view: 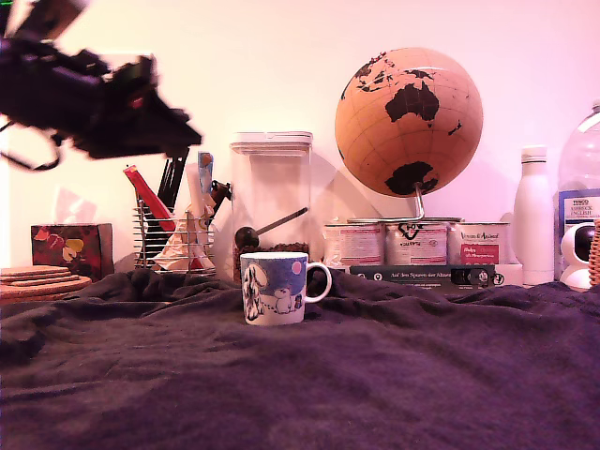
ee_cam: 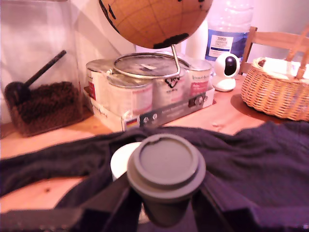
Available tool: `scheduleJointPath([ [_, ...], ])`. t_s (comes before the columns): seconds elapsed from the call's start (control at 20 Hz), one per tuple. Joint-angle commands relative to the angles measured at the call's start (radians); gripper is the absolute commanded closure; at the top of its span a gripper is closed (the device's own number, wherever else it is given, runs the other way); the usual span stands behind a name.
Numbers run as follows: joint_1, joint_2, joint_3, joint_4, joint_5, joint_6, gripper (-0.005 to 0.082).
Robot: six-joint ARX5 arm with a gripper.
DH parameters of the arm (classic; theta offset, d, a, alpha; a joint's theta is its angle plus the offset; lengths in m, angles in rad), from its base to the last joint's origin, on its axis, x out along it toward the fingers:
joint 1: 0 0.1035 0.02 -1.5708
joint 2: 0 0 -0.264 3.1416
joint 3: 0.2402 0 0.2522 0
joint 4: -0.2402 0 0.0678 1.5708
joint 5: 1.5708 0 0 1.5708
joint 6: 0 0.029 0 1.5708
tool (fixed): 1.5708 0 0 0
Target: Pick up the coffee capsules on the table and drop them inside the coffee cup
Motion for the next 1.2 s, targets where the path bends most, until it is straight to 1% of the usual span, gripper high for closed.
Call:
scheduleJointPath([
  [0.0, -0.005, 0.041, 0.036, -0.026, 0.001, -0.006, 0.0677],
  [0.2, -0.016, 0.114, 0.112, -0.063, 0.001, -0.006, 0.0677],
  [0.55, -0.037, 0.245, 0.26, -0.169, 0.001, -0.003, 0.0677],
  [1.15, -0.061, 0.417, 0.535, -0.444, 0.005, 0.01, 0.0677],
])
